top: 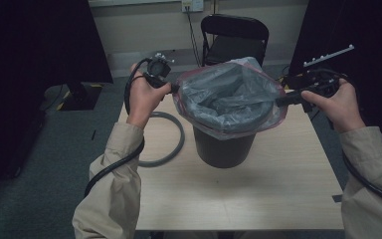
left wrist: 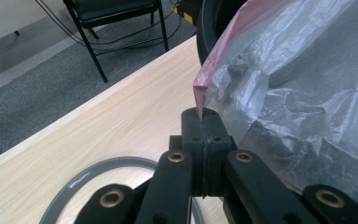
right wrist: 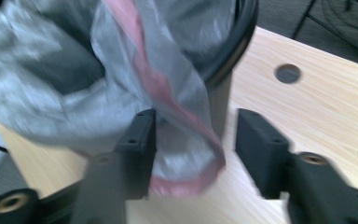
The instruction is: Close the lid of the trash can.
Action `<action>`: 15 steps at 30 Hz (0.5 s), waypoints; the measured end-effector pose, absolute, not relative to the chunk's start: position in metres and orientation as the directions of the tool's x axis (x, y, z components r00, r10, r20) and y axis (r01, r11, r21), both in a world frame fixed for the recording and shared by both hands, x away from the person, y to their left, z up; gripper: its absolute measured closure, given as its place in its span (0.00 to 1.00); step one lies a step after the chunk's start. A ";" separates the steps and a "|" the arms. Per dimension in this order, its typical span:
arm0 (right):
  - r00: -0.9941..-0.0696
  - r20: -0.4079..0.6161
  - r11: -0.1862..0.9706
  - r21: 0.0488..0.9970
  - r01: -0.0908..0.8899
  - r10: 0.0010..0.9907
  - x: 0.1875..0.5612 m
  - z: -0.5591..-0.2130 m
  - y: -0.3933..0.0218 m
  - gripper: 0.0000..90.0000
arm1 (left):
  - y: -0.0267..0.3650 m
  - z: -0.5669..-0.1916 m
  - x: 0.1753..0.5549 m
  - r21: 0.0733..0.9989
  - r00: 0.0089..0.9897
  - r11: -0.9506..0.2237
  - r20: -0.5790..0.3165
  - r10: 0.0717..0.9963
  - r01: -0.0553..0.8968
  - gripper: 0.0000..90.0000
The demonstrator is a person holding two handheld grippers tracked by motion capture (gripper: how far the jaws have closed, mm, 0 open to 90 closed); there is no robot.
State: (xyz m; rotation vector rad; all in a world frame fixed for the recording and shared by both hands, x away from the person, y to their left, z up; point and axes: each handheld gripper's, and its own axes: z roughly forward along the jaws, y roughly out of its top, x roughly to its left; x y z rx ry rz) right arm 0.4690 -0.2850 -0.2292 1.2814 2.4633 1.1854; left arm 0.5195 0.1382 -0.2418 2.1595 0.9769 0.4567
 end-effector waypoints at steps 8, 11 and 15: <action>-0.496 0.315 0.161 0.692 0.703 0.809 0.502 -0.255 -0.291 1.00 | 0.137 -0.256 0.535 0.721 0.635 -0.457 0.030 0.772 0.521 1.00; -0.472 0.329 0.144 0.677 0.722 0.818 0.517 -0.272 -0.285 1.00 | 0.133 -0.265 0.541 0.723 0.643 -0.444 -0.001 0.766 0.529 1.00; -0.477 0.324 0.164 0.662 0.731 0.817 0.531 -0.292 -0.270 1.00 | 0.127 -0.276 0.548 0.731 0.669 -0.431 -0.047 0.742 0.530 1.00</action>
